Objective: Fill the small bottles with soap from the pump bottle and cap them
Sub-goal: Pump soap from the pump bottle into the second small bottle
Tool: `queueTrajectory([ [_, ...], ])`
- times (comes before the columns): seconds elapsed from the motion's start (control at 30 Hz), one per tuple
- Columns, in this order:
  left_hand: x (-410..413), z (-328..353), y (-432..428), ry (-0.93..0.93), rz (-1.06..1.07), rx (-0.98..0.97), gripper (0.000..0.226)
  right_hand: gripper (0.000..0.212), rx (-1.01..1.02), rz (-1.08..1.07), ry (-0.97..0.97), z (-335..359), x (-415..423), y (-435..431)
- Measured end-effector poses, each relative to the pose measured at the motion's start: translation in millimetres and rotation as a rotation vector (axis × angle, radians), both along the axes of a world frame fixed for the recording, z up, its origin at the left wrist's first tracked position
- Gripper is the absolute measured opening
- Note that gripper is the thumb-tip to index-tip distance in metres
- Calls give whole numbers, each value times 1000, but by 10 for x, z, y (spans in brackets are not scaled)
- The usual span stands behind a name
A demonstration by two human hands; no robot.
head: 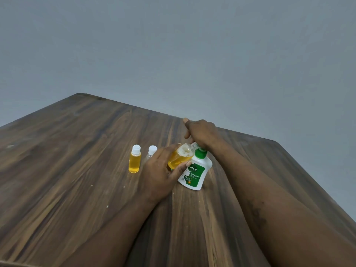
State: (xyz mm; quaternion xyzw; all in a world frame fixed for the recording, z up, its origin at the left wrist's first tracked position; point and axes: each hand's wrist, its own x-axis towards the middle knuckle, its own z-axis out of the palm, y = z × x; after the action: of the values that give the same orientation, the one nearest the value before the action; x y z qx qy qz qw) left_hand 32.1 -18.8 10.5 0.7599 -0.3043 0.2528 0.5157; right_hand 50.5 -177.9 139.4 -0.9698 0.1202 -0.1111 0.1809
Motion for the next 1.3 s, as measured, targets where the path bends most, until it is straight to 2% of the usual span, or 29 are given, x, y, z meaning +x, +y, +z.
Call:
queueTrajectory([
  [0.17, -19, 22, -35, 2, 2, -29, 54, 66, 158, -16, -94, 201, 5, -30],
  [0.4, 4, 0, -35, 2, 6, -14, 53, 68, -87, 36, 45, 40, -4, -23],
  [0.6, 22, -19, -2, -5, 14, 12, 56, 72, -31, -14, 43, -89, 78, -52],
  [0.73, -3, 0, -8, 10, 9, 8, 54, 64, -30, 22, 12, -24, 62, -66],
  [0.93, -49, 56, -11, 19, 5, -24, 56, 67, 138, -4, -72, 170, 27, -35],
  [1.1, -33, 38, -17, 2, 3, -41, 50, 71, -33, 23, 14, 32, 1, -22],
  [1.3, 9, -21, 0, 12, 17, 7, 55, 78, 6, -34, 6, -92, 67, -58],
])
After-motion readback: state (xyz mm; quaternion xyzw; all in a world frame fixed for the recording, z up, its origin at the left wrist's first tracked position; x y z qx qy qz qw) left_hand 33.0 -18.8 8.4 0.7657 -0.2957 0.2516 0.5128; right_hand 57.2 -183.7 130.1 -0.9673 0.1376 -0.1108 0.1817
